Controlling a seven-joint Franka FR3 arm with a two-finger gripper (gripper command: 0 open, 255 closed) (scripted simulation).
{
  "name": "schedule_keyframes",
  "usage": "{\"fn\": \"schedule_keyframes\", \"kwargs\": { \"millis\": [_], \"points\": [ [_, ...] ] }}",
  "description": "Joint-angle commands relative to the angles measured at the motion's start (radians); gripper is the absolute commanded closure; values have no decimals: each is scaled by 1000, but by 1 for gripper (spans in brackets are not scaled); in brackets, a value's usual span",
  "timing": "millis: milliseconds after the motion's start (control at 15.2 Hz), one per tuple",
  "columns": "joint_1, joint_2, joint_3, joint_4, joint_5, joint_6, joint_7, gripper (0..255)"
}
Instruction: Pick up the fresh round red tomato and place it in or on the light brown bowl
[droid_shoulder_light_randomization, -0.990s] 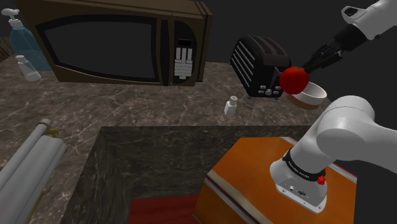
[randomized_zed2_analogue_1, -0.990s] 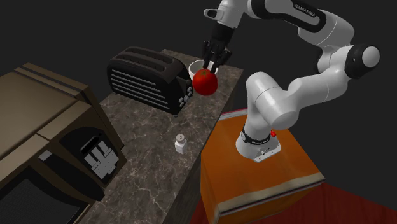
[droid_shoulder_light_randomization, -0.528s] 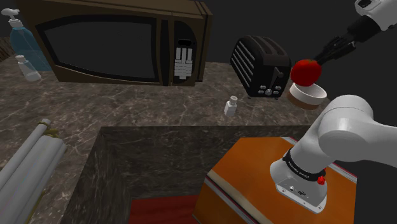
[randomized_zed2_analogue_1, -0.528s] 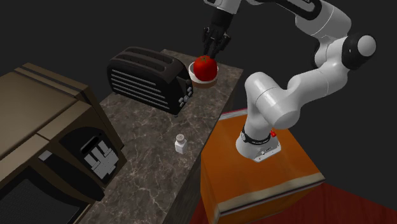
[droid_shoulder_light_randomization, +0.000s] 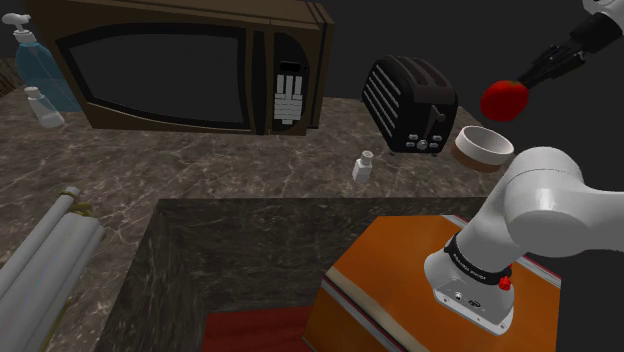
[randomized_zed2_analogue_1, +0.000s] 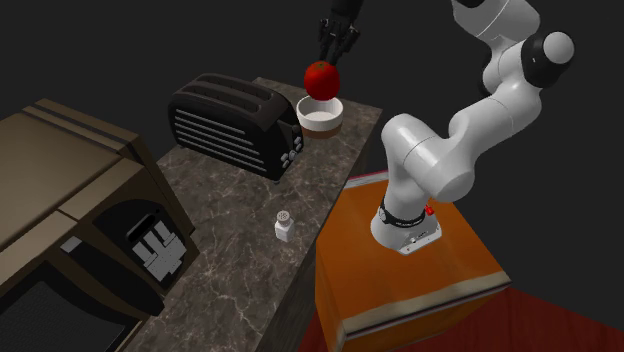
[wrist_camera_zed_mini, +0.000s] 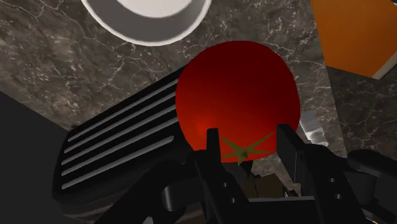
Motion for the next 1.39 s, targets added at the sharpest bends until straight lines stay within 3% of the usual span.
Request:
{"fn": "schedule_keyframes", "kwargs": {
  "millis": [0, 396, 1320],
  "points": [
    [36, 28, -31, 85, -16, -24, -38, 255],
    [185, 125, -137, 397, -59, -115, -164, 255],
    [123, 29, -212, 220, -143, -5, -177, 255]
  ]
}}
